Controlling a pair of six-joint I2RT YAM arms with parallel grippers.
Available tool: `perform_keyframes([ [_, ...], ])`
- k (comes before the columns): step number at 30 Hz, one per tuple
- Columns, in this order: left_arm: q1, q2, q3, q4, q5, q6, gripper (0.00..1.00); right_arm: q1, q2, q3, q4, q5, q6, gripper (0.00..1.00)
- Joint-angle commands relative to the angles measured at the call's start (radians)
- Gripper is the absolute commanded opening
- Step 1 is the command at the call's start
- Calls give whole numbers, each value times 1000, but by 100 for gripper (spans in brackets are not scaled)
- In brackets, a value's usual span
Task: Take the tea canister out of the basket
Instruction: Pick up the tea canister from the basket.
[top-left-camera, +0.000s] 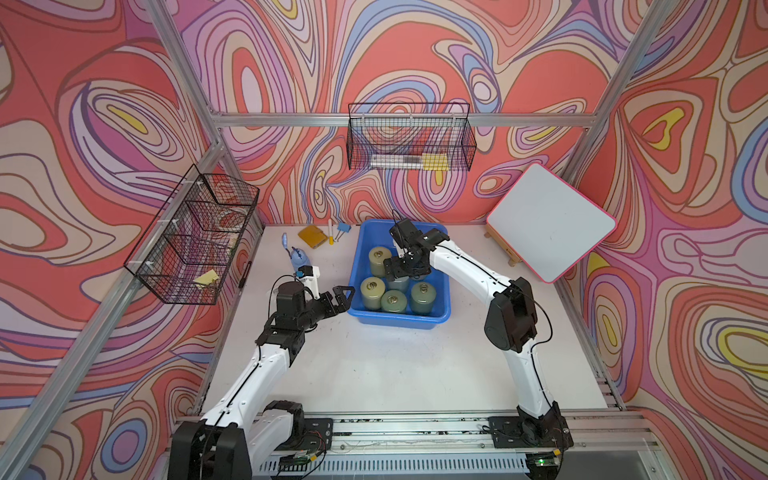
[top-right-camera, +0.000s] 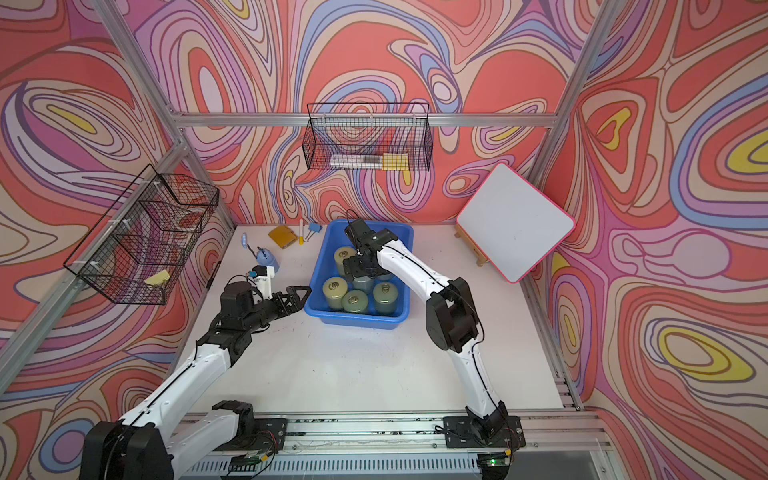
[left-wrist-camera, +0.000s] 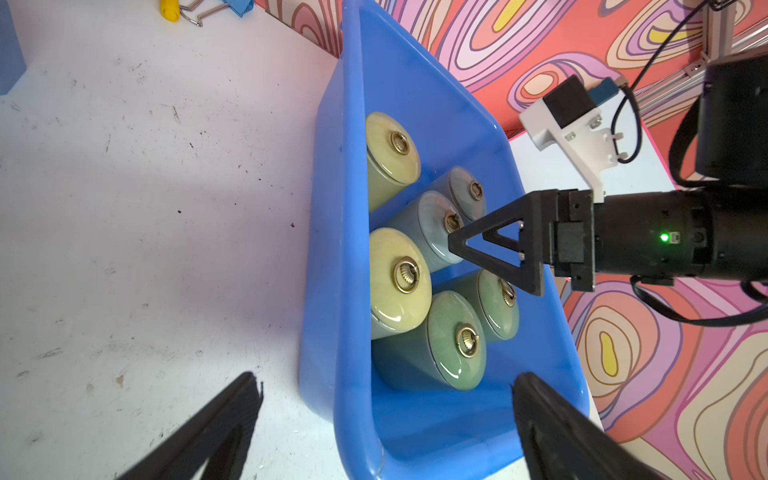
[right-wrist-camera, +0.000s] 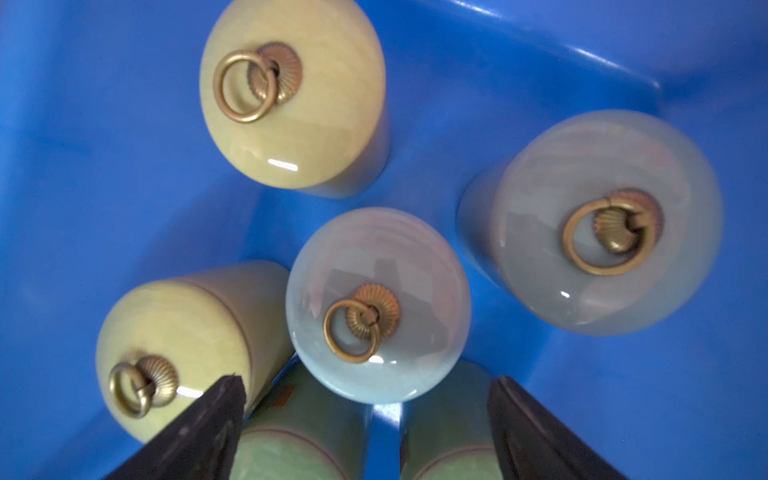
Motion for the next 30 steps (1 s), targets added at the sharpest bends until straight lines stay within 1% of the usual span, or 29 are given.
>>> perform_keyframes([
  [1, -5, -6, -7, 19, 10, 0, 99, 5, 35, 28, -10, 39, 18, 94],
  [12, -5, -2, -7, 16, 6, 0, 99, 5, 94, 50, 15, 61, 21, 93],
  [14, -5, -2, -7, 16, 5, 0, 99, 5, 104, 56, 17, 64, 22, 91],
  [20, -4, 0, -7, 17, 4, -1, 99, 5, 136, 77, 26, 77, 25, 89],
  [22, -5, 2, -7, 17, 4, 0, 99, 6, 143, 83, 32, 82, 26, 86],
  [25, -5, 2, -7, 18, 6, -2, 99, 6, 148, 88, 41, 87, 25, 84],
  [30, -5, 4, -7, 18, 4, -1, 99, 5, 159, 96, 43, 95, 25, 83],
])
